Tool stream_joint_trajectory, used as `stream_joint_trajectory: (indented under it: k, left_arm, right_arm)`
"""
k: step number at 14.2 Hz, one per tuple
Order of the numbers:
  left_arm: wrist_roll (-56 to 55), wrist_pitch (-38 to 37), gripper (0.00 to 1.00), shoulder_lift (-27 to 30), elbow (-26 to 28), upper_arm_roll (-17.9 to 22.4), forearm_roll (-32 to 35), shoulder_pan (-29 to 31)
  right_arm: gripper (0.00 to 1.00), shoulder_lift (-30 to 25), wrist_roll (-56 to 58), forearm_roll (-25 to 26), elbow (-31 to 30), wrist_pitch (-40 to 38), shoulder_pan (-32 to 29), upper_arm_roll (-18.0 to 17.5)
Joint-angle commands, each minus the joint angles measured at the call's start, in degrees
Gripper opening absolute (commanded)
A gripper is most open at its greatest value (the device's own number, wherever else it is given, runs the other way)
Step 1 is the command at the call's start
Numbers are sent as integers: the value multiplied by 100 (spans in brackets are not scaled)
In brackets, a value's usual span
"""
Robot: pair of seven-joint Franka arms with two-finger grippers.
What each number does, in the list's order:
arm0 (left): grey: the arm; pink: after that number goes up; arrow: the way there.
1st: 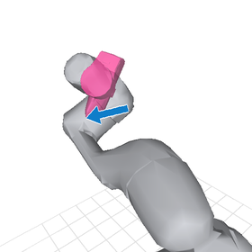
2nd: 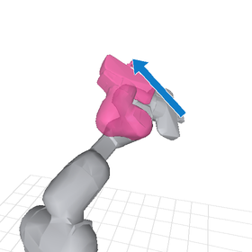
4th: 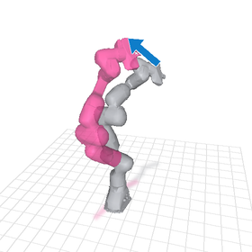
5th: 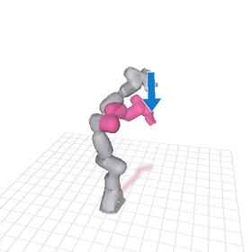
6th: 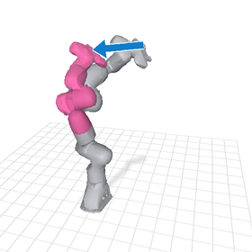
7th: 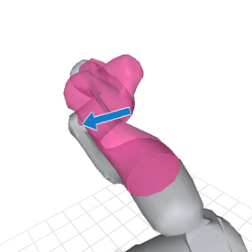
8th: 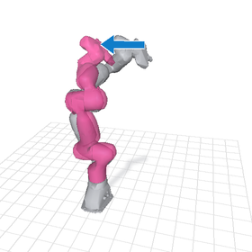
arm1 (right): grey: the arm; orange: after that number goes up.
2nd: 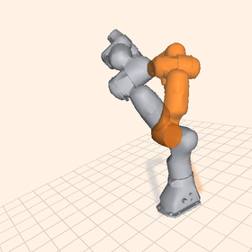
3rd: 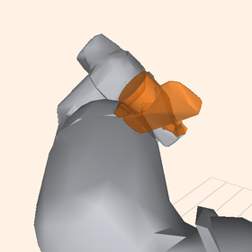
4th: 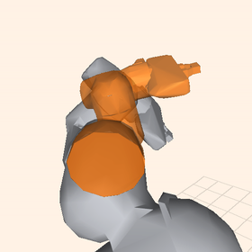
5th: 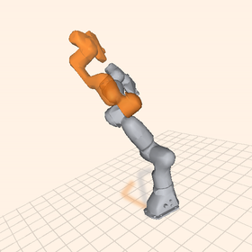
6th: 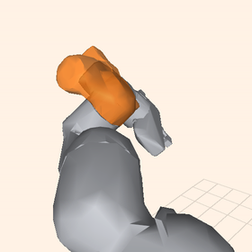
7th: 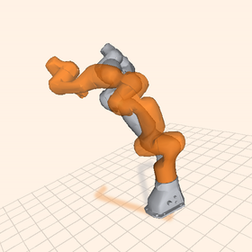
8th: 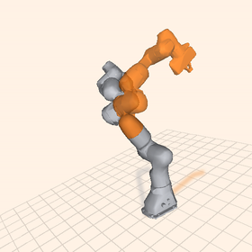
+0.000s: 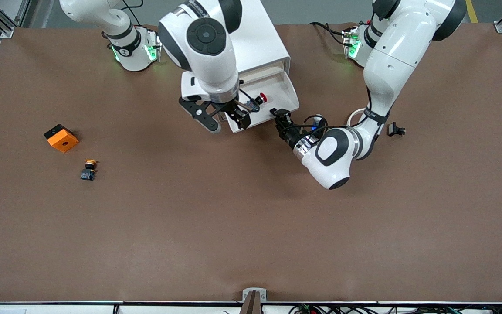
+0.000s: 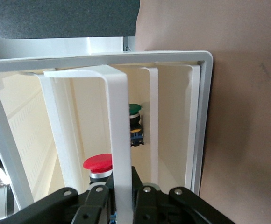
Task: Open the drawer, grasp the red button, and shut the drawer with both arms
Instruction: 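Lower the right gripper into the drawer and grasp the red button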
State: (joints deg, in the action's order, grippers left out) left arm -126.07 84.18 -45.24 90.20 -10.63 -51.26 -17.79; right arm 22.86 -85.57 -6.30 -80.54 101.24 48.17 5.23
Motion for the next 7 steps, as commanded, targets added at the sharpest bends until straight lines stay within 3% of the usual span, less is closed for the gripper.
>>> stream_joint_trajectory:
  k: [1, 6, 7]
  left_arm:
    - [64, 46, 0, -73, -231, 44, 230, 223]
    - [65, 64, 4, -169, -381, 44, 363, 224]
    - [73, 64, 14, -187, -407, 44, 371, 224]
  right_arm:
    - [100, 244, -302, -109, 108, 194, 280, 65]
    - [100, 420, -583, -161, -93, 265, 711, 65]
    - [100, 464, -583, -170, -120, 265, 746, 65]
